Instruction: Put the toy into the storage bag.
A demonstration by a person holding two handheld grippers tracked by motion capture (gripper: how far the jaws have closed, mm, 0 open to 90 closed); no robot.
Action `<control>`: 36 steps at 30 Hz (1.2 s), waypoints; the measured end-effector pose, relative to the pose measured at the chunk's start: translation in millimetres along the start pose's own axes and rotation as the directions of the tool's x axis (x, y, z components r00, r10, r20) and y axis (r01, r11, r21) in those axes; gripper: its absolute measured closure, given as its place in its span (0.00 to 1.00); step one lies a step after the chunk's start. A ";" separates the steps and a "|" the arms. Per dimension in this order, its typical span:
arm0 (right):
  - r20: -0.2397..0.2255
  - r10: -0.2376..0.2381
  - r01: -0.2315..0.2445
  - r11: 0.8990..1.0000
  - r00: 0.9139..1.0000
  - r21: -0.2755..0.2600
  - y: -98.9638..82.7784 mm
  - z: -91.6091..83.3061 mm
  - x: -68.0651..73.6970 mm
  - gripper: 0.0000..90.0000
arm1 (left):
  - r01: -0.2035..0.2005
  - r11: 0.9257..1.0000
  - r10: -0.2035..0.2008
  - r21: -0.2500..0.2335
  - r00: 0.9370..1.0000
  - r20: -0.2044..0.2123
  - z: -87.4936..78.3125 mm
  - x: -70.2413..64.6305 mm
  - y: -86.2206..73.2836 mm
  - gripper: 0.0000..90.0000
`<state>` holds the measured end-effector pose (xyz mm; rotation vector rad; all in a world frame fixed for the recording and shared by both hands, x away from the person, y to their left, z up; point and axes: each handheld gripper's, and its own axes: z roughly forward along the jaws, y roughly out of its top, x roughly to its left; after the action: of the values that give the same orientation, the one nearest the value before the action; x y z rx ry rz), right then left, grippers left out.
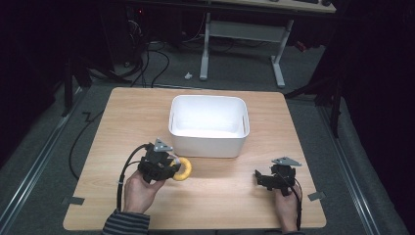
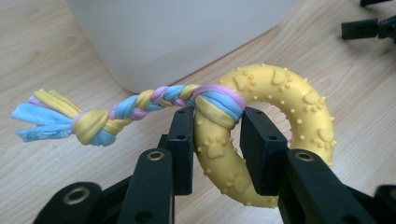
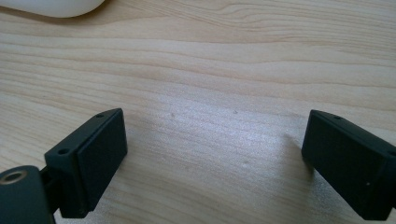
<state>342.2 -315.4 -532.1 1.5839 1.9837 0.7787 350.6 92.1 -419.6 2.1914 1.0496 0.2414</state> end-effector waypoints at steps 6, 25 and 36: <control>-0.003 -0.001 0.001 1.000 1.000 -0.001 0.1 0.2 0.2 0.07 | 0.010 1.000 -0.010 -0.007 1.000 0.000 -13.4 8.7 6.7 0.74; -0.002 -0.001 0.001 1.000 1.000 0.000 0.0 0.0 0.3 0.08 | -0.018 0.998 0.019 -0.052 1.000 0.005 -34.5 5.4 40.6 0.74; -0.002 -0.002 0.002 1.000 1.000 0.000 0.0 0.0 0.3 0.08 | -0.057 0.995 0.058 -0.085 0.998 0.004 -46.8 1.0 68.6 0.74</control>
<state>342.1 -315.0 -532.1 1.5810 1.9865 0.7806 373.4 86.3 -339.9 2.1465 0.9564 0.2999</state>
